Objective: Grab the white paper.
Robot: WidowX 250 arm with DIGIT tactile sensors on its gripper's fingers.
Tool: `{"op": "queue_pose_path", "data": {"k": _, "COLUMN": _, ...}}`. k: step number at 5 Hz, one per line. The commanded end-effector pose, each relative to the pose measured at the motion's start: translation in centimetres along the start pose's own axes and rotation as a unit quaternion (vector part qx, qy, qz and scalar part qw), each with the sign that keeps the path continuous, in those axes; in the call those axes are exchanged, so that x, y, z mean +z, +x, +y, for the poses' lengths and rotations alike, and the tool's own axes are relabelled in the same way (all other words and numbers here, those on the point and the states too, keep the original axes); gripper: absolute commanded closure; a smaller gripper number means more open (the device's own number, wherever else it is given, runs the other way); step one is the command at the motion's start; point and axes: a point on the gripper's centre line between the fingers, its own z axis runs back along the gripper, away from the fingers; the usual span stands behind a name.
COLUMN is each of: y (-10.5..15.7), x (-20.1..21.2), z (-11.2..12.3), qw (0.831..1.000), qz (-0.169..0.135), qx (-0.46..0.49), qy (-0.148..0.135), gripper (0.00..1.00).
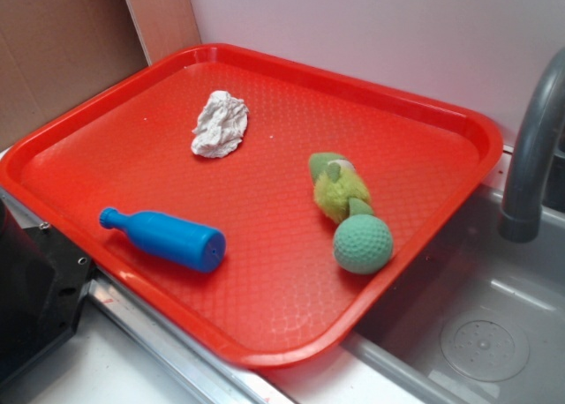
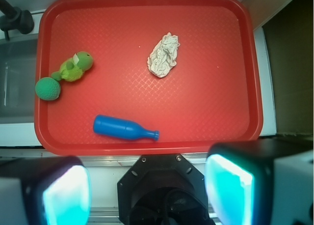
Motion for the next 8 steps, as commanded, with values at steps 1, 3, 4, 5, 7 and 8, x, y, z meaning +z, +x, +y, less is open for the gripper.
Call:
{"op": "queue_pose_path", "data": {"k": 1, "y": 0.0, "x": 0.0, "z": 0.0, "qw": 1.000, "qz": 0.000, "qx": 0.000, "qy": 0.000, "gripper": 0.00}}
{"op": "queue_pose_path", "data": {"k": 3, "y": 7.9, "x": -9.2, "z": 7.0, "qw": 0.995, "qz": 0.003, "qx": 0.101, "qy": 0.024, "gripper": 0.00}}
{"op": "queue_pose_path", "data": {"k": 4, "y": 11.2, "x": -12.6, "z": 7.6, "qw": 0.991, "qz": -0.059, "qx": 0.119, "qy": -0.006, "gripper": 0.00}}
{"op": "queue_pose_path", "data": {"k": 5, "y": 12.9, "x": -16.5, "z": 6.3, "qw": 0.992, "qz": -0.058, "qx": 0.111, "qy": -0.003, "gripper": 0.00}}
{"op": "queue_pose_path", "data": {"k": 7, "y": 12.5, "x": -23.0, "z": 3.6, "qw": 0.998, "qz": 0.019, "qx": 0.064, "qy": 0.023, "gripper": 0.00}}
{"op": "queue_pose_path", "data": {"k": 8, "y": 12.6, "x": -24.4, "z": 2.7, "qw": 0.997, "qz": 0.042, "qx": 0.059, "qy": 0.027, "gripper": 0.07}}
